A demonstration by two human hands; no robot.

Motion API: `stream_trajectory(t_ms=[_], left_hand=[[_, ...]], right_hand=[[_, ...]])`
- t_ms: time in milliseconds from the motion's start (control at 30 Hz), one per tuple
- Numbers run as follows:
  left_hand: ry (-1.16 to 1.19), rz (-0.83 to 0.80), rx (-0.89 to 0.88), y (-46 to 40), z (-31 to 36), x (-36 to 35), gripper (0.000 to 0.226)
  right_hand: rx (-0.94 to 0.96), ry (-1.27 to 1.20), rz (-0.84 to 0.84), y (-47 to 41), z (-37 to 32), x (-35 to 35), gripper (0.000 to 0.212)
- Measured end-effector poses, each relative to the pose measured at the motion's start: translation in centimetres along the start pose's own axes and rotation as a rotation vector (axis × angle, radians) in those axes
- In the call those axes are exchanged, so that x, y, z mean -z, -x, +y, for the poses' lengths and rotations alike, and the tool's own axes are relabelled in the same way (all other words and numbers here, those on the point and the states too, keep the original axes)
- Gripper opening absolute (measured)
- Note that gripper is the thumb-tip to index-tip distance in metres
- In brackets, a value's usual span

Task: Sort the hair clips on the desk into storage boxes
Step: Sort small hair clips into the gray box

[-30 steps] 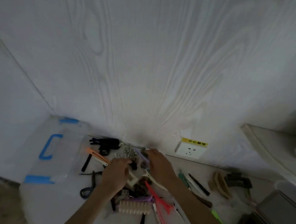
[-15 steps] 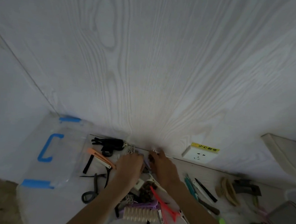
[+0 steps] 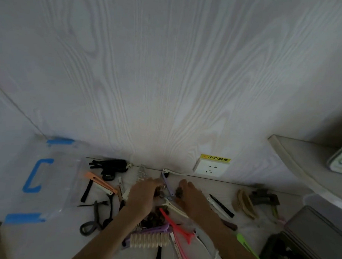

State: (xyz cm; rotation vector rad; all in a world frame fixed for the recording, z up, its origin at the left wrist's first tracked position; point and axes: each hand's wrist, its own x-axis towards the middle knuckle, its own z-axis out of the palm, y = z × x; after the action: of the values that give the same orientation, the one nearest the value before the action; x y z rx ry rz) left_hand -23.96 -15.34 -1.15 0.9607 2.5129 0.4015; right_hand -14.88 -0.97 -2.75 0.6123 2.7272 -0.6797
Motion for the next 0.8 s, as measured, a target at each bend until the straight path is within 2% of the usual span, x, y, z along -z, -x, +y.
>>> stream_trajectory(t_ms=[167, 233, 300, 400, 433, 500, 567, 633, 700, 800], left_hand=[[0.068, 0.06, 0.016, 0.3, -0.4, -0.6, 0.04], [0.192, 0.069, 0.044, 0.4, -0.2, -0.4, 0.038], [0.308, 0.072, 0.07, 0.4, -0.2, -0.3, 0.036], [0.492, 0.082, 0.083, 0.6, -0.4, 0.3, 0.019], [0.582, 0.081, 0.094, 0.6, -0.2, 0.6, 0.023], [0.866, 0.087, 0.148, 0.6, 0.3, 1.5, 0.027], [1.129, -0.002, 0.222, 0.9, 1.1, 2.5, 0.031], [1.19, -0.145, 0.228, 1.4, 2.3, 3.1, 0.035], [1.196, -0.246, 0.215, 1.8, 3.6, 3.5, 0.028], [1.12, -0.343, 0.18, 2.1, 6.7, 3.3, 0.03]], right_hand=[[0.055, 0.081, -0.013, 1.1, 0.8, -0.2, 0.024], [0.077, 0.103, -0.014, 1.3, 0.8, -0.3, 0.019], [0.072, 0.013, -0.014, 1.5, 1.4, -0.4, 0.018], [-0.018, -0.271, 0.06, 1.6, 2.7, -0.6, 0.012], [-0.071, -0.407, 0.102, 1.7, 2.9, -0.5, 0.009], [-0.185, -0.745, 0.172, 2.4, 2.9, 0.3, 0.017], [-0.276, -1.089, 0.159, 3.2, 2.6, 1.4, 0.015], [-0.326, -1.423, 0.081, 4.5, 2.3, 2.6, 0.016], [-0.356, -1.685, 0.022, 5.9, 2.5, 3.5, 0.018], [-0.419, -1.798, 0.024, 8.7, 3.9, 4.2, 0.018]])
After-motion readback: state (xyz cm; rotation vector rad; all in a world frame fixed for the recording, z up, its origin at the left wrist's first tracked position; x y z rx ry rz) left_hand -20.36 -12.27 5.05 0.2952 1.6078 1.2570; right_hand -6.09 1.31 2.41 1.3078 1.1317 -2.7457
